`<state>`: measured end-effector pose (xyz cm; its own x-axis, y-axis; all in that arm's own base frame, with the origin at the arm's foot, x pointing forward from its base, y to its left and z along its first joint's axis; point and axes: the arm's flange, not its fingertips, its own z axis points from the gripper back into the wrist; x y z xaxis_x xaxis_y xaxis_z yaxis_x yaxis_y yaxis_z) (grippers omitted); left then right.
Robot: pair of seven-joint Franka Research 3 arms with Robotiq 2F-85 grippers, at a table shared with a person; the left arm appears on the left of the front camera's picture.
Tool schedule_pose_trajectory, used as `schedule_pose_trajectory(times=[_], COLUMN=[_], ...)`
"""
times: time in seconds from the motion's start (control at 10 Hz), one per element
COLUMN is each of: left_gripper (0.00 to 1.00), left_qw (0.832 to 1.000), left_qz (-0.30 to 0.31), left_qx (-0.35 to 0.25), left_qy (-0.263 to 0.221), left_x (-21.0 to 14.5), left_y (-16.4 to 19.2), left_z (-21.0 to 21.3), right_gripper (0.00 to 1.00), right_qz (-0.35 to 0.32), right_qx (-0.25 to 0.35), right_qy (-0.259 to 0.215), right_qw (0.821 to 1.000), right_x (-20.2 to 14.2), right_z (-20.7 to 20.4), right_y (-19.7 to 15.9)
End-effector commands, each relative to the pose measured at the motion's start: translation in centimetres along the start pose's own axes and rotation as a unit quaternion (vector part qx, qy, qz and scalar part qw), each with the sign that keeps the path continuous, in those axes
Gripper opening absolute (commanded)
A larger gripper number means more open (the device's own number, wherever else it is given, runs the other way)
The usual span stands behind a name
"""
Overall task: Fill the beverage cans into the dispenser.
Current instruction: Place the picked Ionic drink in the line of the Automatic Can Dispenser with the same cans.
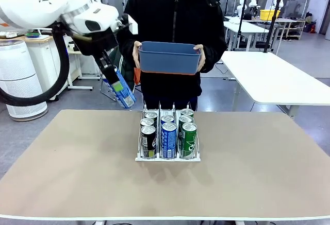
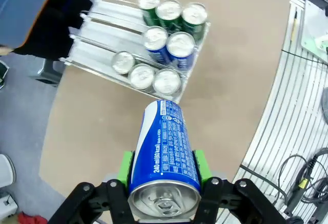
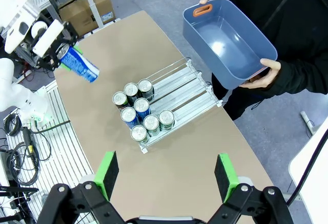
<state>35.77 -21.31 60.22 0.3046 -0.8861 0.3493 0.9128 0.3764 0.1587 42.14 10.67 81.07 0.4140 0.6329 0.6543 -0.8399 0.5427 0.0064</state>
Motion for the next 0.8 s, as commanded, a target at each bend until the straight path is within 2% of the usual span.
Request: schedule_pose_trajectory(times=[0.0,0.1,0.2,0.6,0.7], left_gripper=[0.57,0.57,0.57,0.57,0.57], left_qw=[1.0,1.0,1.0,1.0,1.0], left_qz=[-0.018,-0.009,-0.009,-0.011,-0.007], left_qx=[-0.005,-0.016,-0.008,-0.012,-0.004], left_qy=[0.007,-0.011,0.004,0.004,0.014], left_x=[0.0,0.0,0.3,0.4,1.8], left_y=[-0.8,-0.4,-0.9,-1.0,-1.4], left_z=[0.4,0.5,-0.4,-0.6,-0.9], right_gripper=[1.0,1.0,1.0,1.0,1.0], right_qz=[0.0,0.0,0.0,0.0,0.0], right_qx=[0.0,0.0,0.0,0.0,0.0], right_qy=[0.0,0.0,0.0,0.0,0.0], right_qw=[1.0,1.0,1.0,1.0,1.0], right_x=[0.0,0.0,0.0,0.0,0.0], right_z=[0.0,0.0,0.0,0.0,0.0], right_y=[0.1,0.1,0.1,0.1,0.1])
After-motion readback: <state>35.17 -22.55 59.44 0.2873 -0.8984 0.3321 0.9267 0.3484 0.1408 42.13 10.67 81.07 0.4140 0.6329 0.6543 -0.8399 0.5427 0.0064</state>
